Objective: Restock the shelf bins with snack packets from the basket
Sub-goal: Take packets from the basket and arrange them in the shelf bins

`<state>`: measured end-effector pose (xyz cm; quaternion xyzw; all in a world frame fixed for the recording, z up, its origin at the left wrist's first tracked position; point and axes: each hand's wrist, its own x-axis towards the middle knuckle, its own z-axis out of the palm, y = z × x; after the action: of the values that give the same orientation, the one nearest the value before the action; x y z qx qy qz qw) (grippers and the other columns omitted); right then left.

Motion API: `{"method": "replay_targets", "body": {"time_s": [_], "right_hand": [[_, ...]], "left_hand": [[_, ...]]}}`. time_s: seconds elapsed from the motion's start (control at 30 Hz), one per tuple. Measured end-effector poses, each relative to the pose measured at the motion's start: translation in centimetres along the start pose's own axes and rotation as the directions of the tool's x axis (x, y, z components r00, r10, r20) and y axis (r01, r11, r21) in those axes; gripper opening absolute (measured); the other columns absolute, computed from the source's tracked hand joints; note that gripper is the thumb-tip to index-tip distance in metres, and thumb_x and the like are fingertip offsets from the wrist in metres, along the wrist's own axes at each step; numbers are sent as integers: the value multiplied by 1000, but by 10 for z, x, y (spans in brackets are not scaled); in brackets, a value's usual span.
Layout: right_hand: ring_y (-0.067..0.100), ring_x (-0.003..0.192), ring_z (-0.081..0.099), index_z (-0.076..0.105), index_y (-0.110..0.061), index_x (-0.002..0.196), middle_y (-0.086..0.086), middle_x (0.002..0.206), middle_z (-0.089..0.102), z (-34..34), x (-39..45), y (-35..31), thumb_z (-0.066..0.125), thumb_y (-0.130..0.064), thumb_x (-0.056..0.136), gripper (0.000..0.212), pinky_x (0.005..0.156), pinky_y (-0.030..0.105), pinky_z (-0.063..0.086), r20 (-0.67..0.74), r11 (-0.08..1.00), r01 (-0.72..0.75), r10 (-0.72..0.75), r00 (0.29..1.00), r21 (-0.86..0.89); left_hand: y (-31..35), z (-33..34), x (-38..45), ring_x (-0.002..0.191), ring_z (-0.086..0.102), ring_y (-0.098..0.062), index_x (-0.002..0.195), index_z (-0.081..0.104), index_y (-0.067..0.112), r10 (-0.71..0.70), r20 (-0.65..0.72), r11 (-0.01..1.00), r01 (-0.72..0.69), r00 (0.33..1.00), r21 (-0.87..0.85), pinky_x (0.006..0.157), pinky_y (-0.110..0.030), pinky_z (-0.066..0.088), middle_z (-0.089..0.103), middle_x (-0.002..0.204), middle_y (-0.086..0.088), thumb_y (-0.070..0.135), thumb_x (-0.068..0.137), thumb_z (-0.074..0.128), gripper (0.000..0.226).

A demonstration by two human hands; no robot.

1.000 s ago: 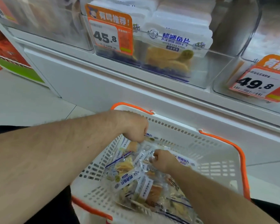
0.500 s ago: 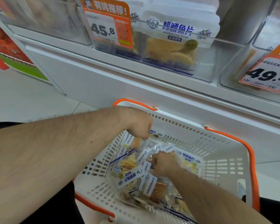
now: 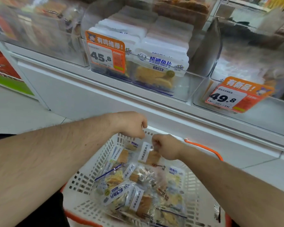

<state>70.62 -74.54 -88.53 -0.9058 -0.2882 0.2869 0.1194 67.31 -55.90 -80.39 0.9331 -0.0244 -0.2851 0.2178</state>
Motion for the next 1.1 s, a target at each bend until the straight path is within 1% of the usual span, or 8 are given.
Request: {"method": "replay_targets", "body": {"time_s": [0.23,0.33,0.47,0.67,0.87,0.97,1.03,1.1], "right_hand": [[5,66,49,45,-26,69,-13,69,53,-82,-52,-20,51,-4,88,30,63,25,41,-212,995,69,-52,976,73],[3,62,49,46,-26,69,-12,66,53,-105,-75,-27,56,-1,89,33,62,23,43,-258,988,112,-81,963,108],[12,71,56,47,-24,71,-6,72,59,-123,-105,-32,58,-1,89,30,69,29,48,-301,990,100,-64,951,103],[18,81,59,55,-24,85,-8,84,60,-140,-143,-30,66,-32,86,14,73,33,50,-406,998,41,-58,912,-50],[22,76,53,49,-23,74,-7,75,55,-164,-175,-6,63,-20,88,20,64,31,43,-542,987,-106,23,840,-122],[23,81,56,55,-23,85,-8,77,55,-173,-190,4,62,-22,89,8,69,34,48,-587,984,-138,48,808,-110],[23,87,58,56,-24,89,-11,79,56,-185,-203,11,62,-25,89,7,75,37,51,-624,981,-168,70,778,-99],[24,91,61,59,-21,92,-8,87,63,-203,-216,20,63,-23,88,6,80,40,53,-699,975,-202,81,710,-92]], "left_hand": [[17,2,-14,109,61,-13,124,56,19,42,-107,948,-73,993,-309,95,-29,49,62,119,5,46,81,76,55],[29,6,-25,91,66,-3,97,62,24,114,-182,831,-194,977,-521,78,-18,52,68,99,11,24,82,79,23],[49,9,-36,84,72,-11,96,71,21,124,-285,693,-288,950,-661,75,-26,58,77,92,2,0,83,75,25],[93,11,-36,83,73,-19,99,72,19,83,-430,660,-373,899,-652,79,-33,60,76,89,-3,1,82,76,25],[147,-1,-23,86,72,-20,95,72,21,129,-561,647,-499,817,-577,84,-40,59,76,90,-1,3,81,77,24],[166,-6,-14,87,72,-18,92,71,31,196,-595,653,-556,779,-513,86,-44,57,76,92,3,12,78,79,25],[181,-11,-8,90,69,-14,96,70,33,240,-643,656,-610,727,-444,87,-38,56,74,94,10,24,78,78,22],[192,-19,-4,100,63,-13,104,67,30,257,-769,765,-610,585,-208,89,-33,51,69,103,12,33,83,72,23]]}}
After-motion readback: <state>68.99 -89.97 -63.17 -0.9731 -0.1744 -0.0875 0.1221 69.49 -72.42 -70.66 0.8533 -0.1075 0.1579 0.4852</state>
